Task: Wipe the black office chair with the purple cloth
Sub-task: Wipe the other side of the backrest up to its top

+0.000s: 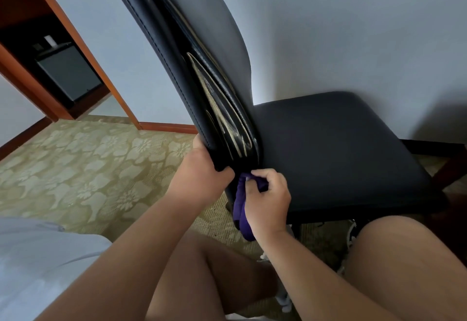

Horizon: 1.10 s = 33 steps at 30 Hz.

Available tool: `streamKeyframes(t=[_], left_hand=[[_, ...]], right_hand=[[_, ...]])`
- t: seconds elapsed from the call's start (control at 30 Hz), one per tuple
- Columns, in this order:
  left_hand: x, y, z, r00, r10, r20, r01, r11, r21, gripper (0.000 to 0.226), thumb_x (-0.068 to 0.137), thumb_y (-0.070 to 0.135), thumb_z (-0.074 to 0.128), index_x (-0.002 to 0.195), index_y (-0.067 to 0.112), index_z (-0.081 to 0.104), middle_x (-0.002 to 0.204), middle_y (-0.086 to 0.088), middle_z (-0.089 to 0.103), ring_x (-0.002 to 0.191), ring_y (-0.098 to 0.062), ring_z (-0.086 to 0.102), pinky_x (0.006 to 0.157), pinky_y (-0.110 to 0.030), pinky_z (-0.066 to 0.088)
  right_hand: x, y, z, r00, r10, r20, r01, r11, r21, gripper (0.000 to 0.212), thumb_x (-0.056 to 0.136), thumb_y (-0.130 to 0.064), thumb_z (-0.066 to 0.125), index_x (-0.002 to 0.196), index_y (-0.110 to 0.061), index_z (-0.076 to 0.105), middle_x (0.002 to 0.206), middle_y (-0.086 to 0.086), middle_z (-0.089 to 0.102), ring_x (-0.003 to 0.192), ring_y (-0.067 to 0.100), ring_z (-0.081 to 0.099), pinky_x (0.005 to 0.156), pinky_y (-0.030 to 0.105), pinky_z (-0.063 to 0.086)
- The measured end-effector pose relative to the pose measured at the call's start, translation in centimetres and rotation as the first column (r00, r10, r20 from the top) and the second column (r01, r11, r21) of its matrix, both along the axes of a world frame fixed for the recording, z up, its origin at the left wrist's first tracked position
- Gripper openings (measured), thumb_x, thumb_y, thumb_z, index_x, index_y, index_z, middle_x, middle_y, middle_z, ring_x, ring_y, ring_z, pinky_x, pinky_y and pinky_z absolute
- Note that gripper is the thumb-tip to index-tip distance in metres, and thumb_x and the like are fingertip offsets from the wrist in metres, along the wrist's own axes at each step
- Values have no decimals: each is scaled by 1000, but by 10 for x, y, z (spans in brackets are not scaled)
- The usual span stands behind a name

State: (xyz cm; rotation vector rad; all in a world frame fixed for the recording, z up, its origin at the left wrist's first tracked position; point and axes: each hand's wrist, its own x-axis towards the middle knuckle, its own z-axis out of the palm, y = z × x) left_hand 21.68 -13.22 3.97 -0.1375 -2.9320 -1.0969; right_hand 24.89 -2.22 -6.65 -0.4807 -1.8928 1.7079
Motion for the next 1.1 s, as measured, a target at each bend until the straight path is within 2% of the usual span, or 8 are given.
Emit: streamKeyframes(t=[0.17, 0.27, 0.37, 0.43, 0.53, 0.73, 0.93, 1.1], left_hand=[[11, 5, 7, 1000, 6, 30, -6, 1000, -3, 51, 80, 23, 78, 116, 29, 42, 97, 14, 65, 64, -8, 68, 54, -30, 58], [9, 9, 20, 993, 33, 110, -39, 998, 57, 61, 75, 19, 82, 119, 27, 41, 103, 7, 64, 79, -11, 69, 68, -37, 63], [4, 16, 31, 971, 53, 233, -89, 985, 146, 65, 75, 17, 80, 122, 26, 35, 105, -4, 65, 90, -25, 71, 70, -50, 64], [1, 19, 32, 969, 60, 240, -92, 988, 127, 63, 76, 18, 77, 123, 26, 36, 101, -6, 67, 84, -26, 72, 66, -49, 64], [2, 21, 31, 968, 44, 246, -69, 993, 96, 60, 79, 18, 74, 129, 24, 42, 96, -5, 68, 77, -23, 71, 63, -46, 65], [8, 27, 30, 967, -6, 255, 11, 1000, -20, 75, 55, 46, 67, 125, 21, 57, 91, -3, 75, 68, -21, 76, 62, -42, 65], [9, 32, 21, 966, -19, 259, 22, 1000, -8, 63, 74, 34, 71, 132, 16, 53, 99, -5, 73, 61, -15, 74, 53, -25, 59], [10, 29, 23, 958, -17, 287, 29, 999, -36, 55, 80, 34, 69, 131, 22, 54, 100, -3, 74, 66, -19, 76, 63, -34, 64]], right_hand=[[0, 20, 30, 984, -42, -175, 60, 993, 97, 31, 81, -2, 71, 108, -16, 65, 102, -3, 59, 93, 3, 57, 81, 8, 42], [5, 25, 36, 985, -28, -169, 39, 997, 61, 38, 82, -7, 73, 116, -19, 59, 108, -5, 61, 98, 4, 58, 87, 13, 46], [11, 25, 26, 995, -19, -98, 18, 1000, -17, 27, 85, -14, 72, 107, -25, 62, 103, -8, 64, 96, 5, 61, 86, 21, 50], [13, 23, 23, 999, 9, -37, -15, 987, -162, 20, 89, -20, 70, 105, -29, 65, 104, -9, 65, 96, 4, 62, 86, 26, 54], [14, 23, 27, 1000, -7, 6, 8, 973, -230, 19, 91, -18, 69, 108, -26, 68, 111, -8, 60, 96, -7, 58, 82, 7, 48], [13, 40, 59, 981, -57, -184, 51, 998, -35, 28, 88, -7, 72, 114, -17, 69, 111, -6, 60, 101, -3, 57, 87, 6, 43], [12, 51, 65, 940, -70, -335, 103, 991, 81, 29, 82, -1, 76, 108, -13, 71, 103, -4, 64, 97, 5, 62, 83, 10, 45], [21, 50, 27, 967, -30, -254, 35, 999, 13, 27, 86, -2, 73, 110, -14, 73, 106, -2, 63, 99, 7, 65, 86, 16, 51]])
